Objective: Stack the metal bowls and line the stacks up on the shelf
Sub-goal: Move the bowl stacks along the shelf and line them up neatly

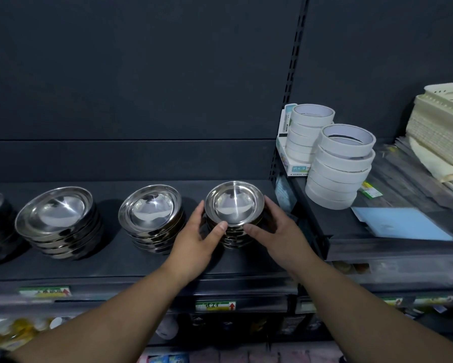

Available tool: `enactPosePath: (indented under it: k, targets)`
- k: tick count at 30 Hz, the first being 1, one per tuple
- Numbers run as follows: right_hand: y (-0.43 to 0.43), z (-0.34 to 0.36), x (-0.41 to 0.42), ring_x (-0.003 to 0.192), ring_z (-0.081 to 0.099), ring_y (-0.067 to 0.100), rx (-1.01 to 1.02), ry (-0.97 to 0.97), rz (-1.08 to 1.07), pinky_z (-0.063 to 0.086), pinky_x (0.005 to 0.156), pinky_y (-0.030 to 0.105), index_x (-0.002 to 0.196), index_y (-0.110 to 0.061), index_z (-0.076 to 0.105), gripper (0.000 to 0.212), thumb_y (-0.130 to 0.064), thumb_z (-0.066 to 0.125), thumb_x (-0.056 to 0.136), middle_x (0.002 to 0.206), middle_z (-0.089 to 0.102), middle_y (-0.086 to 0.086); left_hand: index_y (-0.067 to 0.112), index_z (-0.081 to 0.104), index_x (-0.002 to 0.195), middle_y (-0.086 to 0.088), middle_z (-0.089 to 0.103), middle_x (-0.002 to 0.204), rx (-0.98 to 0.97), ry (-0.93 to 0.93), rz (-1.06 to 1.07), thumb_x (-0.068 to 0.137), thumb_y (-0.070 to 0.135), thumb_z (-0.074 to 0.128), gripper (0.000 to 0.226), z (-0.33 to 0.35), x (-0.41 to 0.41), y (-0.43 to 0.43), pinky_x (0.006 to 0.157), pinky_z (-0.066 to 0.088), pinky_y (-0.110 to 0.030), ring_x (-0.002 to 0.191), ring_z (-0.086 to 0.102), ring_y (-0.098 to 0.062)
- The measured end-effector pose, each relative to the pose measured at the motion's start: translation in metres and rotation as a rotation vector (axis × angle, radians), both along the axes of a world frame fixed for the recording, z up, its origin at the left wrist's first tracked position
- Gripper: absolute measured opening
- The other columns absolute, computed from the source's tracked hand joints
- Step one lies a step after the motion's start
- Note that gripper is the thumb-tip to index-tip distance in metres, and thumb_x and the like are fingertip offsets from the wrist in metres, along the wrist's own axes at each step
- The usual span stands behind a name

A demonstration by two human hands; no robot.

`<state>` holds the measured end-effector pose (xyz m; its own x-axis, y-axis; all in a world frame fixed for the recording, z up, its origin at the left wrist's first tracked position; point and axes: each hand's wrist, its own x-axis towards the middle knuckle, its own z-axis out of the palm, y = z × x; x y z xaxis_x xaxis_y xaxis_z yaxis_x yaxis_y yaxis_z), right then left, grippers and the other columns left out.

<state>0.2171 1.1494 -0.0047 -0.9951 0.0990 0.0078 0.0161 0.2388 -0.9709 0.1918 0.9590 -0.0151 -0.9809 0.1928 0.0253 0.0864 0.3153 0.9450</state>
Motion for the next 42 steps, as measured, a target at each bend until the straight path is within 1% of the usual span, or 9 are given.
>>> enactPosePath:
  k: [7,16,19,21,26,28,32,37,42]
  targets:
    - [0.002,-0.003,0.001,0.132,0.042,-0.002,0.048,0.003,-0.005,0.034,0.112,0.025,0.145,-0.035,0.041,0.073,-0.029,0.078,0.082,0.140,0.050,-0.018,0.027,0.020,0.153,0.009,0.040,0.151,-0.025,0.033,0.016,0.089,0.036,0.064,0.079,-0.003,-0.003,0.000,0.117,0.028,-0.027,0.138,0.035,-0.002]
    - [0.001,0.001,0.003,0.127,0.037,-0.007,0.095,-0.010,-0.007,0.030,0.095,0.005,0.148,-0.031,0.036,0.077,-0.027,0.076,0.083,0.135,0.043,-0.023,0.026,0.017,0.153,0.006,0.039,0.152,-0.038,0.019,0.007,0.087,0.042,0.065,0.084,-0.007,-0.007,-0.001,0.118,0.030,-0.036,0.140,0.035,-0.006]
    - [-0.001,-0.005,0.009,0.127,0.040,-0.003,0.082,-0.067,-0.054,0.031,0.102,0.015,0.151,-0.026,0.029,0.090,-0.029,0.081,0.078,0.134,0.042,-0.023,0.025,0.015,0.153,0.005,0.035,0.155,-0.047,0.001,0.030,0.073,0.063,0.064,0.101,-0.006,0.000,-0.003,0.118,0.029,-0.037,0.141,0.032,-0.006]
    - [-0.003,-0.017,0.016,0.120,0.052,0.005,0.118,-0.136,-0.139,0.039,0.100,0.021,0.140,-0.023,0.042,0.082,-0.032,0.086,0.071,0.129,0.053,-0.015,0.025,0.022,0.152,0.005,0.036,0.153,-0.088,-0.007,0.058,0.064,0.073,0.060,0.107,-0.014,0.012,-0.009,0.117,0.031,-0.037,0.140,0.035,-0.007]
    - [-0.013,-0.033,0.032,0.083,0.062,0.009,0.381,-0.166,-0.147,0.042,0.066,0.015,0.087,-0.022,0.066,0.028,-0.037,0.084,0.072,0.087,0.067,-0.009,0.025,0.061,0.125,0.008,0.061,0.123,-0.275,0.031,0.160,0.077,0.051,0.071,0.055,-0.030,0.041,-0.036,0.103,0.042,-0.022,0.113,0.057,-0.005]
    - [-0.022,-0.030,0.034,0.083,0.064,0.008,0.395,-0.131,-0.092,0.044,0.072,0.016,0.090,-0.022,0.071,0.024,-0.037,0.083,0.074,0.085,0.069,-0.011,0.023,0.067,0.115,0.006,0.064,0.112,-0.342,0.074,0.248,0.082,0.038,0.073,0.037,-0.029,0.048,-0.047,0.090,0.041,-0.016,0.102,0.060,-0.007]
    - [-0.051,-0.026,0.039,0.090,0.062,0.000,0.424,-0.103,0.047,0.040,0.075,0.005,0.110,-0.024,0.071,0.036,-0.040,0.079,0.078,0.096,0.068,-0.014,0.022,0.065,0.094,0.002,0.068,0.097,-0.247,0.064,0.469,0.081,0.041,0.072,0.024,-0.025,0.053,-0.077,0.084,0.047,-0.027,0.094,0.064,-0.015]
    - [-0.090,-0.013,0.029,0.127,0.052,0.008,0.327,-0.106,0.218,0.042,0.105,0.027,0.143,-0.027,0.047,0.060,-0.042,0.067,0.089,0.141,0.055,-0.005,0.016,0.042,0.139,-0.003,0.055,0.135,-0.070,0.037,0.533,0.096,0.038,0.052,0.050,-0.004,0.044,-0.105,0.092,0.036,-0.023,0.115,0.053,-0.014]
    - [-0.122,0.000,0.005,0.146,0.029,0.014,0.340,-0.053,0.193,0.031,0.118,0.040,0.155,-0.029,0.016,0.077,-0.040,0.061,0.093,0.160,0.029,-0.001,0.023,0.012,0.154,-0.004,0.034,0.154,0.019,-0.119,0.314,0.075,0.044,0.078,0.105,-0.011,0.020,-0.126,0.113,0.033,-0.036,0.141,0.034,-0.015]
